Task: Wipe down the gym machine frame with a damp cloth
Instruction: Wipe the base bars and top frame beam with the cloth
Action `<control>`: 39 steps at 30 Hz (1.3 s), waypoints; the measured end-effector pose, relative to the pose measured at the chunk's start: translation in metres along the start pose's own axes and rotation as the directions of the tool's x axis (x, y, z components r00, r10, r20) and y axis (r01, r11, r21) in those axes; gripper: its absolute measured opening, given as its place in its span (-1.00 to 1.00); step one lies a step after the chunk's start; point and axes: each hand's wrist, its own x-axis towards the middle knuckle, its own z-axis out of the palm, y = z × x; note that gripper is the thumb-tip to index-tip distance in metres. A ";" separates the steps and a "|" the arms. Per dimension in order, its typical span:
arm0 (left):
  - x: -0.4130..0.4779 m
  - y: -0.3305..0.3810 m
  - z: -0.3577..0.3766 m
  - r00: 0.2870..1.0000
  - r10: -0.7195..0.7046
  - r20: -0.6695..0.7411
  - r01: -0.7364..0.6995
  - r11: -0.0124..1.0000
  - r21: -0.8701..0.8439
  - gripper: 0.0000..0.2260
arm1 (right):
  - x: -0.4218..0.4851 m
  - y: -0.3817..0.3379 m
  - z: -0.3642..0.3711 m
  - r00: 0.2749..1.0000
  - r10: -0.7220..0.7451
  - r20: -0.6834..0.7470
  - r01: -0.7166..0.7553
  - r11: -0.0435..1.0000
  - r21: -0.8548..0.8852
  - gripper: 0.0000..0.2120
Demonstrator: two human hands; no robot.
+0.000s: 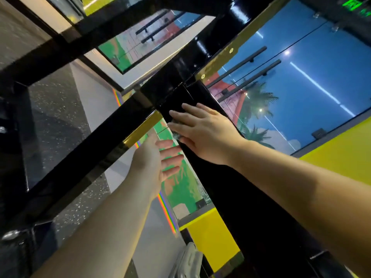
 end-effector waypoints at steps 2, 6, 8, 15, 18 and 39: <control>-0.002 0.000 0.003 1.000 0.011 0.001 -0.011 1.000 -0.006 -0.55 | 0.005 0.010 -0.007 0.992 0.085 0.091 -0.081 0.996 -0.044 -0.56; -0.014 -0.011 0.020 0.998 0.022 -0.050 -0.025 0.997 -0.067 -0.58 | 0.013 -0.012 0.000 0.979 0.193 0.065 -0.189 0.980 -0.069 -0.55; -0.019 -0.020 0.023 0.996 0.026 -0.084 -0.027 1.000 -0.014 -0.59 | -0.019 -0.031 0.013 0.986 0.153 -0.062 -0.157 0.986 -0.058 -0.59; -0.049 -0.078 0.019 0.969 -0.228 0.098 0.186 0.930 0.318 -0.55 | -0.215 -0.096 0.021 0.953 0.279 -0.114 -0.277 0.960 0.032 -0.61; -0.064 -0.103 0.015 0.924 -0.349 0.159 0.239 0.849 0.471 -0.55 | -0.263 -0.119 0.020 0.907 0.413 -0.077 -0.413 0.910 0.013 -0.58; -0.100 -0.162 -0.091 0.756 -0.644 -0.116 0.491 0.441 0.752 -0.36 | -0.240 -0.210 0.042 0.718 0.693 -0.066 -0.683 0.719 0.129 -0.58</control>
